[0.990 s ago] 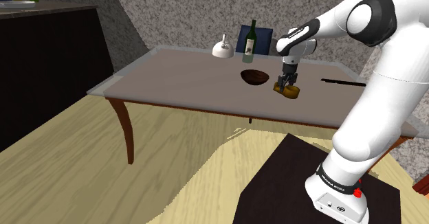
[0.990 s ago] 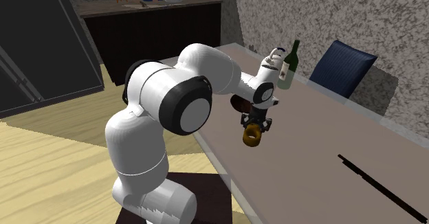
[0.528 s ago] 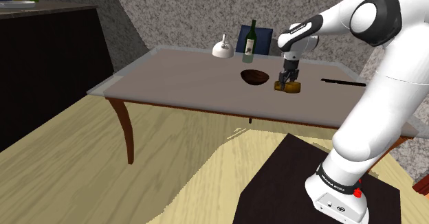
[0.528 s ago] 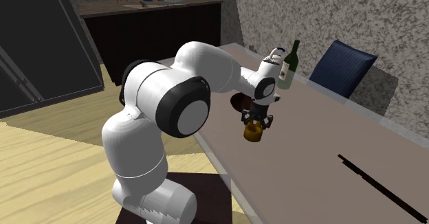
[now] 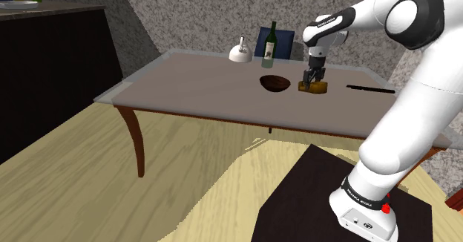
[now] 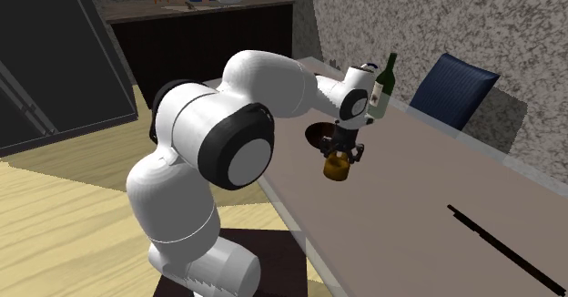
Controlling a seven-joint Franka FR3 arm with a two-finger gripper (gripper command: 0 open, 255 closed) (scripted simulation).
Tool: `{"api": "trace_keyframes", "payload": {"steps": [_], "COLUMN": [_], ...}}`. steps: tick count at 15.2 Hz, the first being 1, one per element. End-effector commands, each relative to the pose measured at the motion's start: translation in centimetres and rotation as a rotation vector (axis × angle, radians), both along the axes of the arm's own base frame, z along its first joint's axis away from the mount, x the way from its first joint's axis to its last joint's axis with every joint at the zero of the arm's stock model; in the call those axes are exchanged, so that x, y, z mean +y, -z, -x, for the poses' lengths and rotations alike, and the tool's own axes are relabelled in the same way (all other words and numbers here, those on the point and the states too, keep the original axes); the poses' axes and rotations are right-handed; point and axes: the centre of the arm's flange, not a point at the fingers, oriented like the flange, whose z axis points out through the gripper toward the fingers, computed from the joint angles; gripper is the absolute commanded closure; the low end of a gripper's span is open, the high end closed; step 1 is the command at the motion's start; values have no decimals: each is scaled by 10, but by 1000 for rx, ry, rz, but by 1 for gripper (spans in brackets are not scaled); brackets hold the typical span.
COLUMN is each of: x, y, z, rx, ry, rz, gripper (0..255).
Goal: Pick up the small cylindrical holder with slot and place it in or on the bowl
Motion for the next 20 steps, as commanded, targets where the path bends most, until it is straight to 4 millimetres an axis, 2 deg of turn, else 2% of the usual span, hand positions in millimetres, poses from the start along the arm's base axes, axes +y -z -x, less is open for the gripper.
{"api": "trace_keyframes", "payload": {"steps": [1,10,20], "x": [0,0,7], "y": [-11,-57,-55], "z": [-1,-1,-133], "rx": [0,0,0], "ry": [0,0,0], "rz": [0,0,0], "gripper": [255,255,255]}}
